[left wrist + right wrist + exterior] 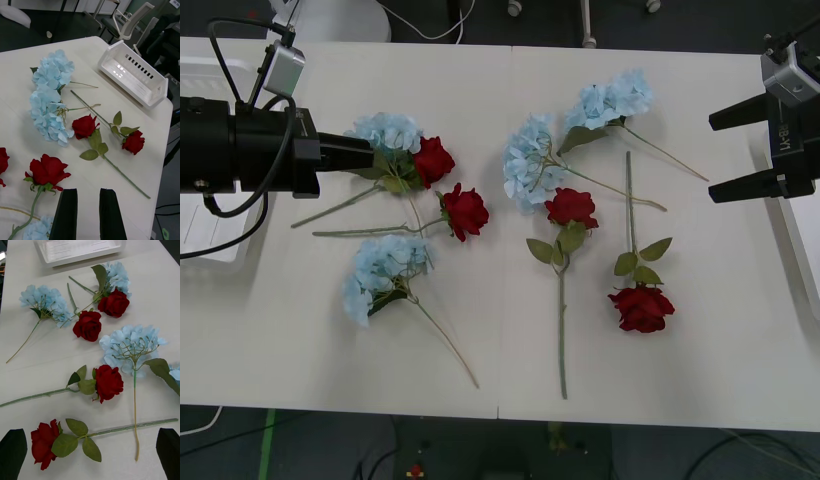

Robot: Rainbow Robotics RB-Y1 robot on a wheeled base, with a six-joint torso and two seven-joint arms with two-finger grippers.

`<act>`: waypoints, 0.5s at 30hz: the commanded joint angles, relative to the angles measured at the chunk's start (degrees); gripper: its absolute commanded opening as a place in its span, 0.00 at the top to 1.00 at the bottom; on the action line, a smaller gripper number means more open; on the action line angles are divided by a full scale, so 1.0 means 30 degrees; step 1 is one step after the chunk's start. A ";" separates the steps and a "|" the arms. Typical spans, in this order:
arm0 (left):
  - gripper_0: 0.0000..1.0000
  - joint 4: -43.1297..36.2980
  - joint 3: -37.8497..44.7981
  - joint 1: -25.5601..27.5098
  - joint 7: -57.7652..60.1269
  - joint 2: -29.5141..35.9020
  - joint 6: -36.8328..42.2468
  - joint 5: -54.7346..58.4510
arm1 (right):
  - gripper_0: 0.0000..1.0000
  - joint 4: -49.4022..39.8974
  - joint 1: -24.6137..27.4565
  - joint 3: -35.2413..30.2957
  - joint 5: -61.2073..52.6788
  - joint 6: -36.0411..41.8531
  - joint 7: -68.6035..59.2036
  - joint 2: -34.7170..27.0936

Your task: Put the red flowers into the right box and the blue flowers into the left box

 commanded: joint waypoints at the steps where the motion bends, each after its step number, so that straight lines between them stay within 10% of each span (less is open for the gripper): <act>1: 0.78 -0.0511 -0.0042 0.0201 0.1143 0.0714 -0.0060 0.0203 | 0.00 -0.0118 -0.0760 -0.0108 -0.0200 0.0007 0.0569 0.0269; 6: 0.75 -0.0511 -0.0042 0.0201 0.1143 0.0714 -0.0060 0.0203 | 0.00 -0.0118 -0.0760 -0.0108 -0.0200 0.0007 0.0569 0.0269; 9: 0.99 -0.0511 -0.0042 0.0201 0.1143 0.0714 -0.0060 0.0203 | 0.00 -0.0118 -0.0760 -0.0108 -0.0200 0.0007 0.0569 0.0269; 12: 0.98 -0.0511 -0.0042 0.0201 0.1143 0.0714 -0.0060 0.0203 | 0.00 -0.0118 -0.0760 -0.0108 -0.0200 0.0007 0.0569 0.0269; 15: 0.54 -0.0511 -0.0042 0.0201 0.1143 0.0714 -0.0060 0.0203 | 0.00 -0.0118 -0.0760 -0.0108 -0.0200 0.0007 0.0569 0.0269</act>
